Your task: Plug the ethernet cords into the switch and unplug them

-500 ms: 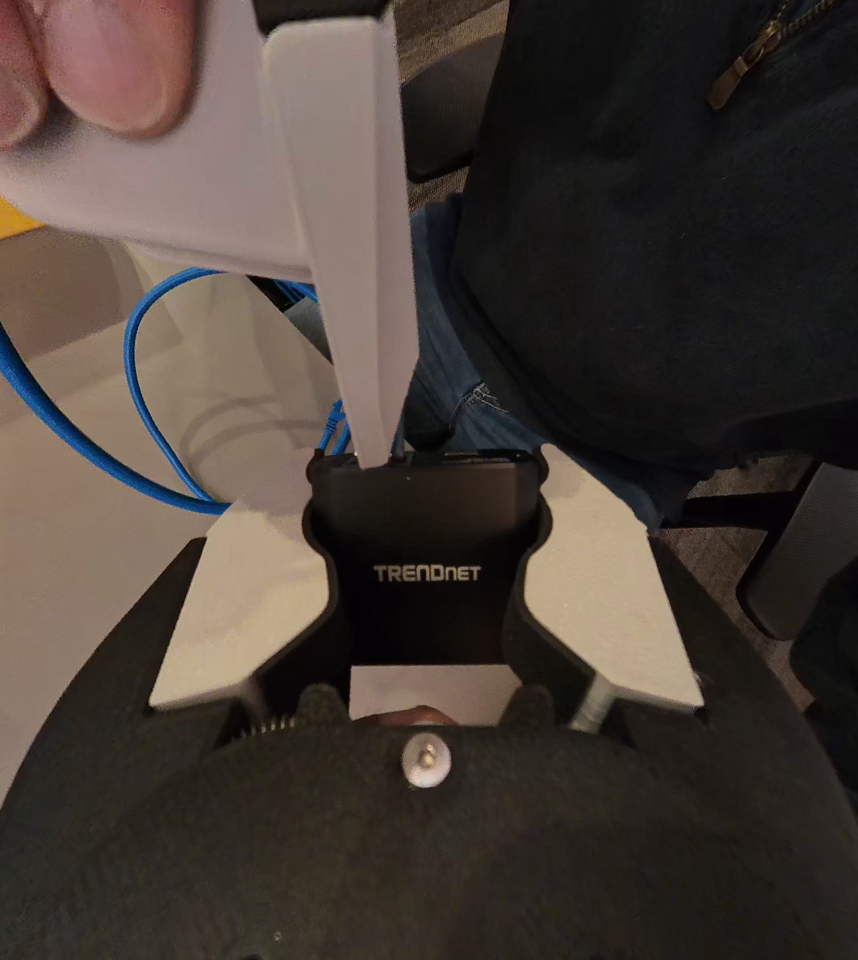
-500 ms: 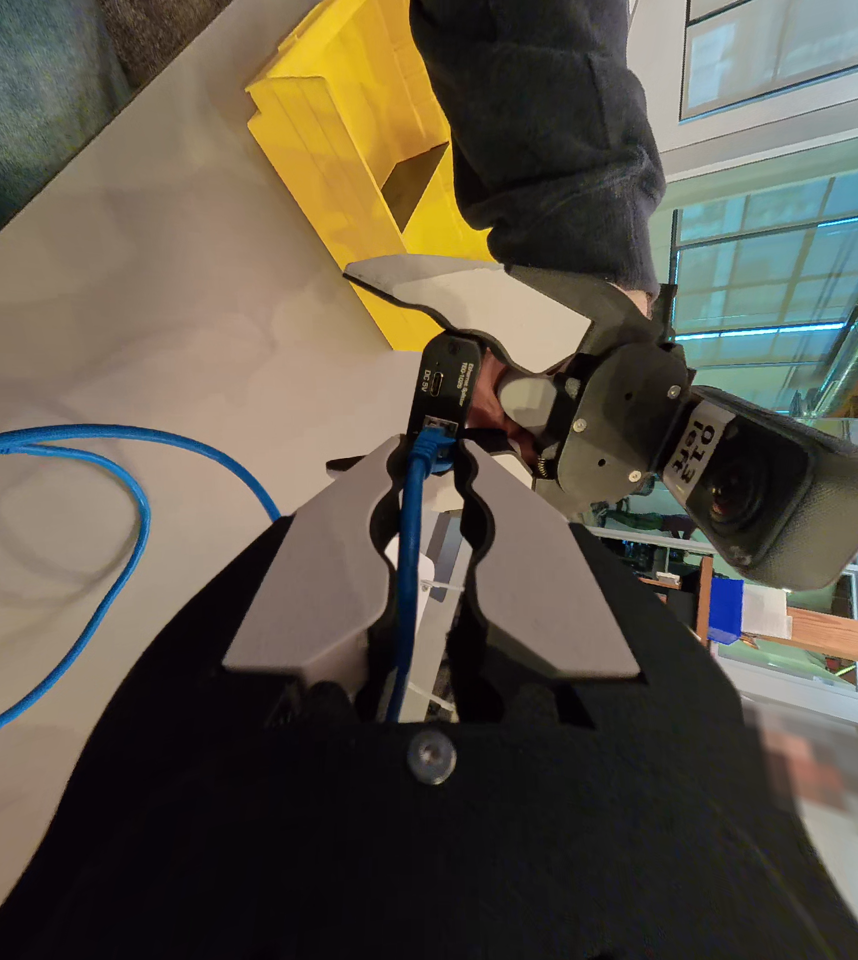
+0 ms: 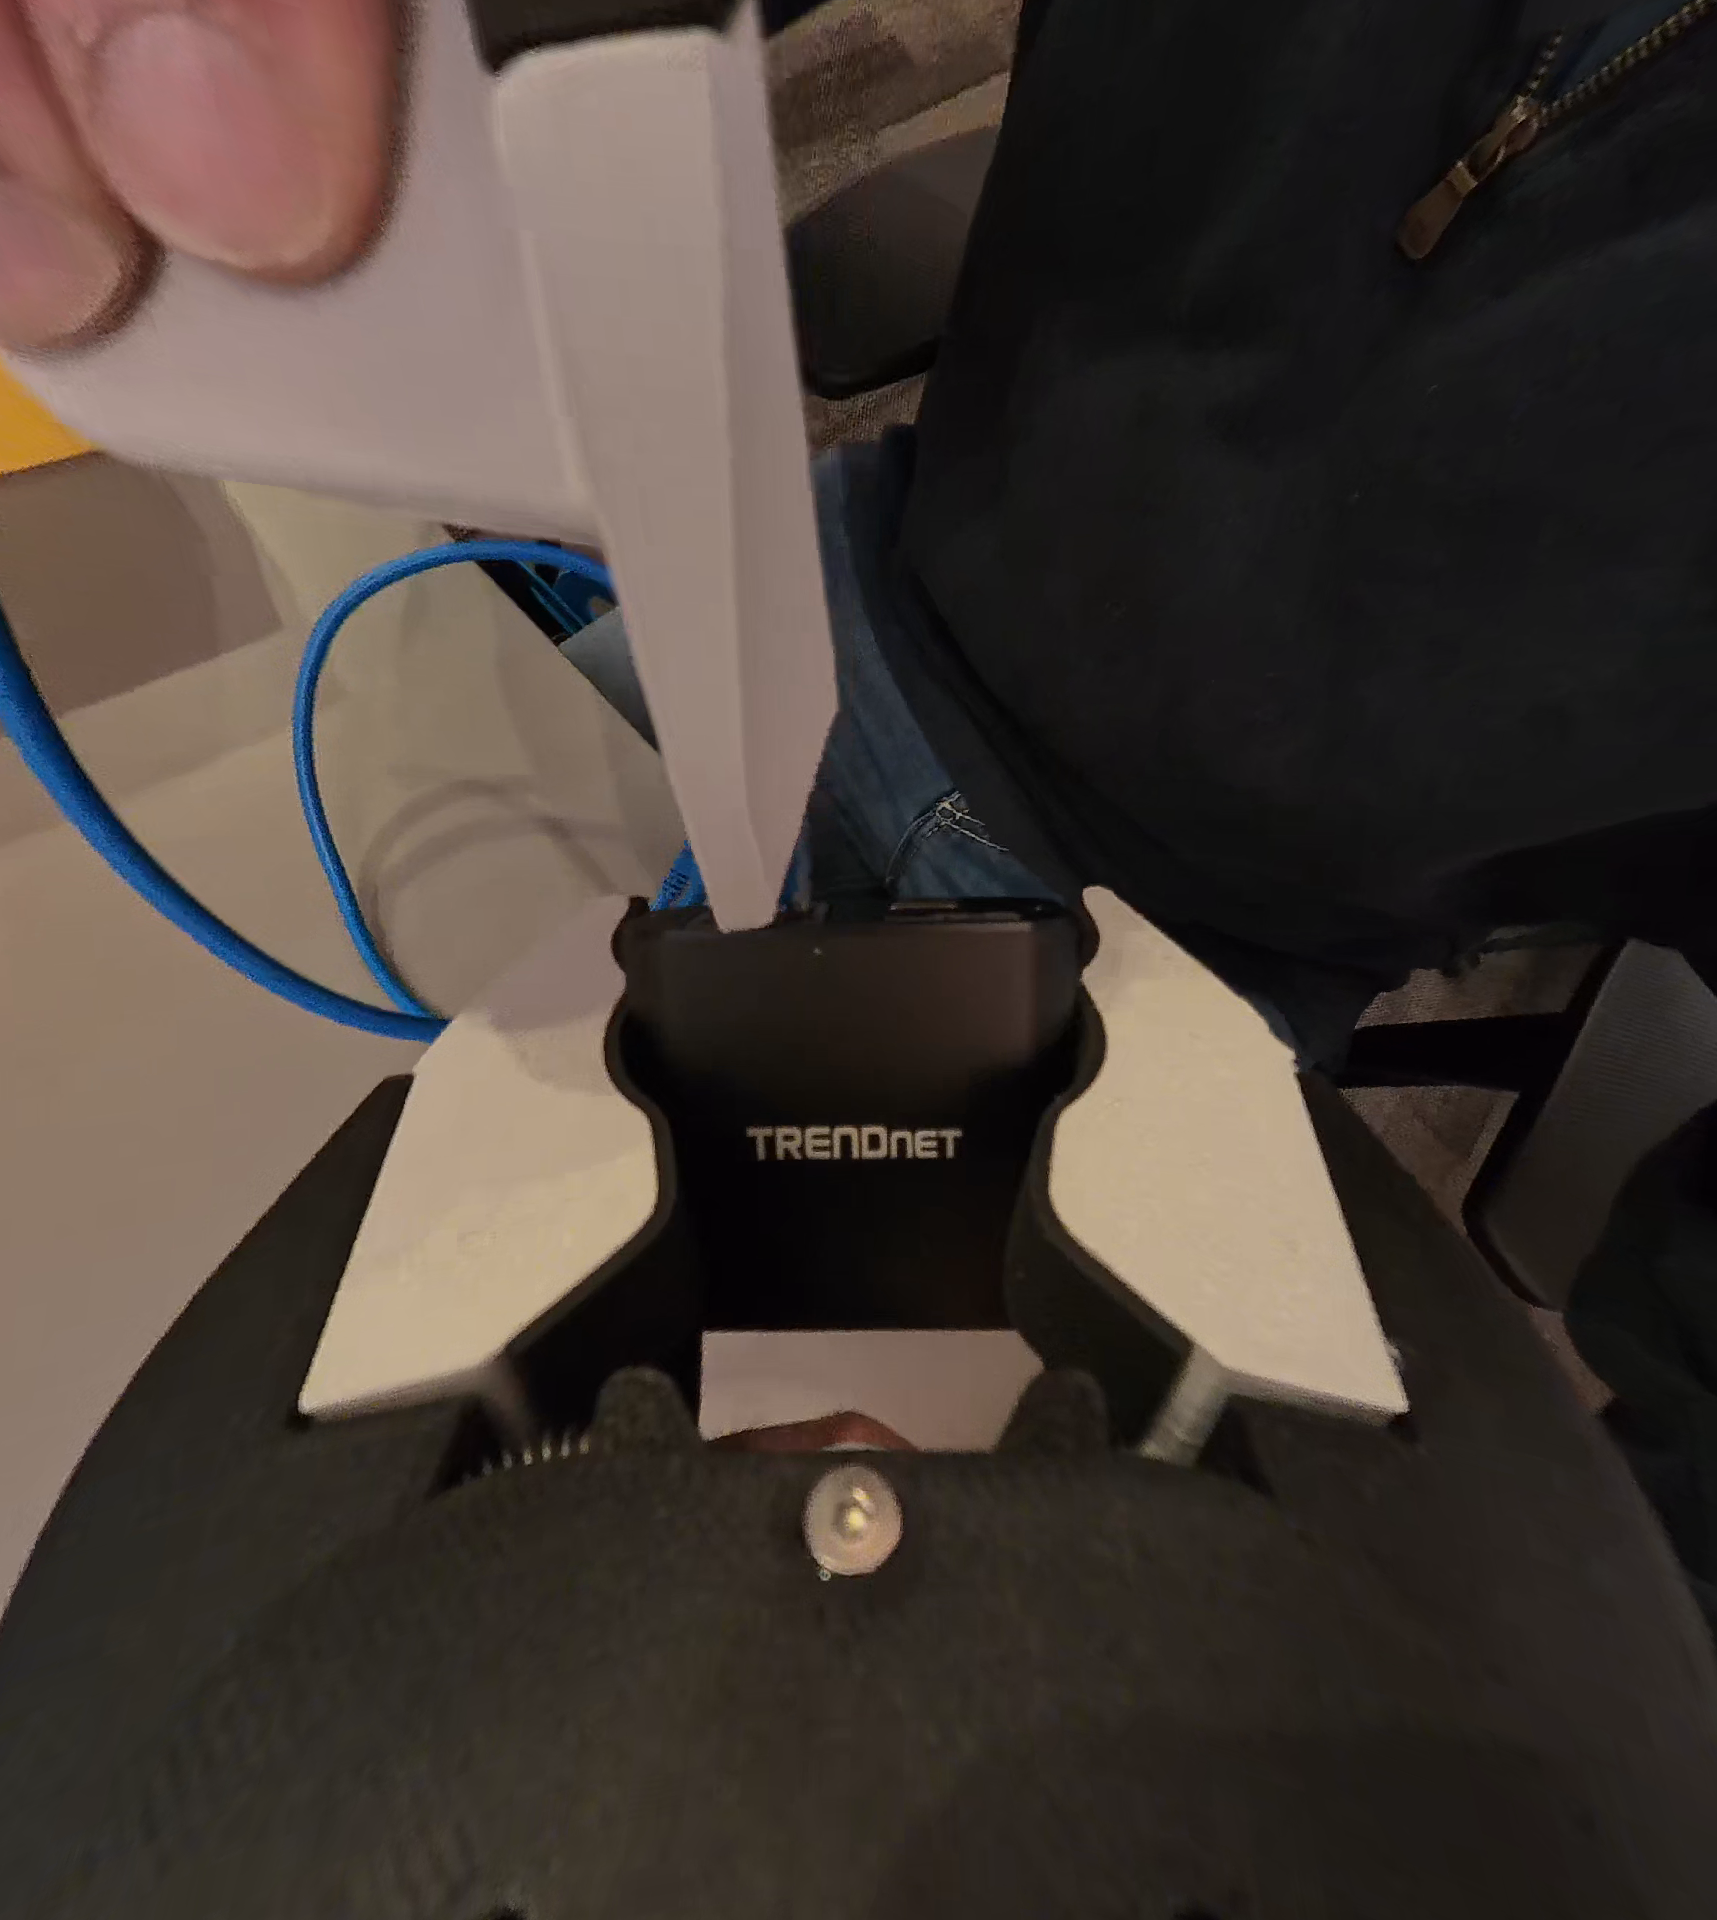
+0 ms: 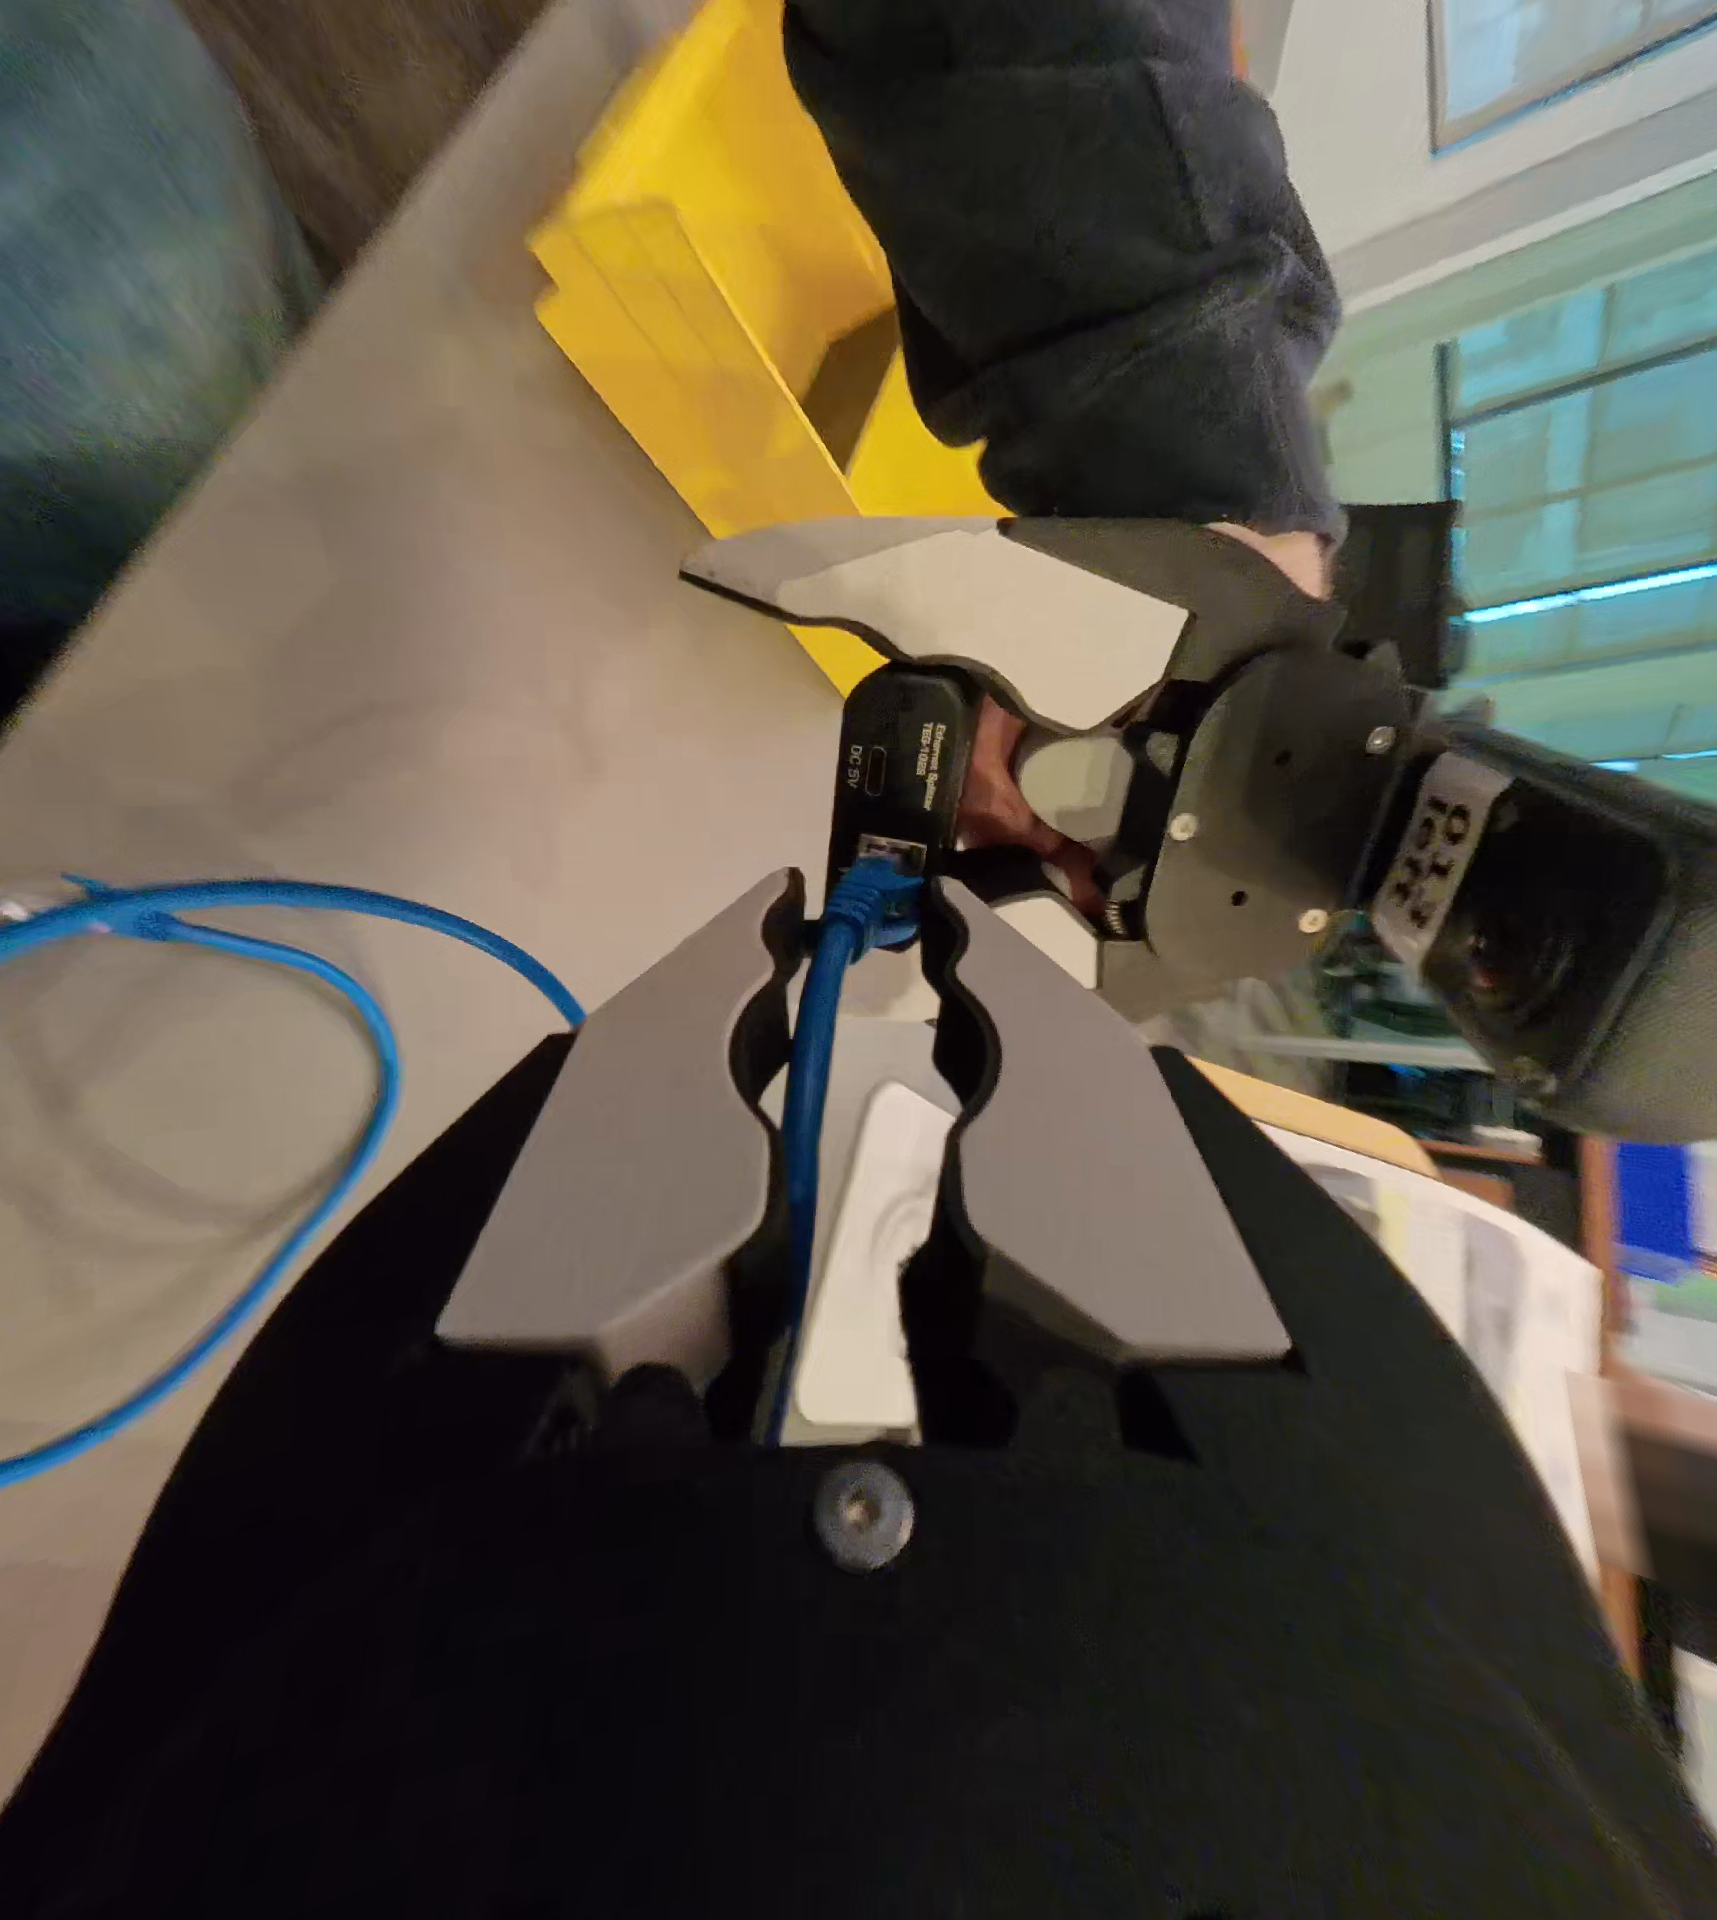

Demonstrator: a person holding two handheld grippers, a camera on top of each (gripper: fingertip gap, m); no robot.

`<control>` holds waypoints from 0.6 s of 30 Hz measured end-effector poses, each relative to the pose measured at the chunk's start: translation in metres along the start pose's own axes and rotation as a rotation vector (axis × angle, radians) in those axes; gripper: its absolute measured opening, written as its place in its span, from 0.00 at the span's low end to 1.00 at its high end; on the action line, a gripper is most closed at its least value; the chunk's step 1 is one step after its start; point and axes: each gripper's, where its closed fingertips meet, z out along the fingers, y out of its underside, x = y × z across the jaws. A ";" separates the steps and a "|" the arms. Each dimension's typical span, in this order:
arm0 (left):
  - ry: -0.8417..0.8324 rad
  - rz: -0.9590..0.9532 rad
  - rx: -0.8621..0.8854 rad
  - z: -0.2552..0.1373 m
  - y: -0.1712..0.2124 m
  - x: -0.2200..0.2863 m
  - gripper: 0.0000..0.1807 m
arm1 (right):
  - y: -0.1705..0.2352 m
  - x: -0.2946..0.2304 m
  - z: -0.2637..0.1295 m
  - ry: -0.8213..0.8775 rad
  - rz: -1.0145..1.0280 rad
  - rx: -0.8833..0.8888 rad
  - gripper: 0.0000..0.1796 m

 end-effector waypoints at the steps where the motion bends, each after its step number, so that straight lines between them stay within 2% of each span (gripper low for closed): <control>1: 0.001 0.004 -0.003 0.000 -0.001 0.000 0.41 | -0.001 -0.001 -0.002 -0.016 0.010 0.022 0.12; 3: -0.014 0.005 -0.025 0.000 0.000 -0.002 0.41 | -0.001 -0.002 -0.003 -0.044 0.007 0.020 0.14; 13: -0.009 0.024 -0.037 0.007 -0.002 -0.004 0.41 | 0.001 -0.005 -0.005 -0.071 -0.076 -0.050 0.08; 18: 0.005 0.028 -0.014 0.006 -0.006 -0.005 0.41 | 0.002 -0.004 -0.008 -0.061 -0.038 -0.078 0.07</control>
